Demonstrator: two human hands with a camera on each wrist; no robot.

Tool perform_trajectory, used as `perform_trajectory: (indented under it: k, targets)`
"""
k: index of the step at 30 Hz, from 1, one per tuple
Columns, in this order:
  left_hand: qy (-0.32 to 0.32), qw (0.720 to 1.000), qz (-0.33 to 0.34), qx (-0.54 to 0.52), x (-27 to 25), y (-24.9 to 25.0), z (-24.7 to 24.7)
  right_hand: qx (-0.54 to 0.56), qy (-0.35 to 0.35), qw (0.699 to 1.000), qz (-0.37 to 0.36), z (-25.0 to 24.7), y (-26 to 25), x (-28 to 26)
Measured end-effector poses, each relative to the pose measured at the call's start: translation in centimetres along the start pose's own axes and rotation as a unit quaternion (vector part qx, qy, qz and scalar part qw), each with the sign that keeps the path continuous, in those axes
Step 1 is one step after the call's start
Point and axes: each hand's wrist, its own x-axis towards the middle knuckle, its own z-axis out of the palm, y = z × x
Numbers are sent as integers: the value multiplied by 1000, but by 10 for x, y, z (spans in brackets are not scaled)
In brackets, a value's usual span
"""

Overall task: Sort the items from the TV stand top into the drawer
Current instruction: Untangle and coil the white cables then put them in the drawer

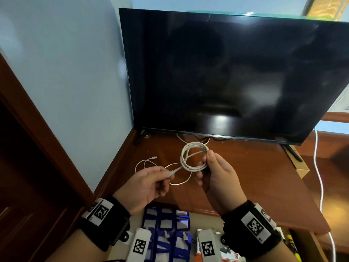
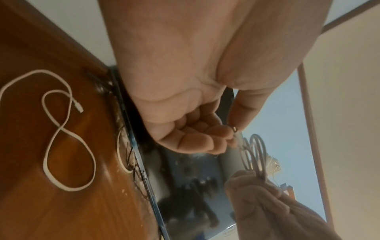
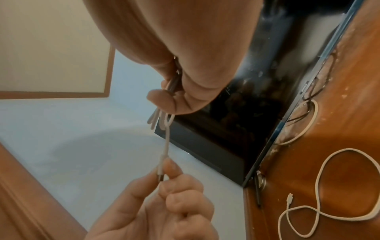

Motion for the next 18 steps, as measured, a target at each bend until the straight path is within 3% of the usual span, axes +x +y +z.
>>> perform_trajectory:
  k: [3,6,13,18]
  targets:
    - [57,995,10,79,-1,2,-7,-48,15,999,-20,-2,4,1]
    - [85,993,8,79,-1,2,-8,-137,14,990,-41,-3,8,3]
    - [86,990,50,-96,3,15,21,-199,18,979,-31,-2,21,6]
    - [115,984,139,4,3,12,32,-176,33,984,-17,-1,25,4]
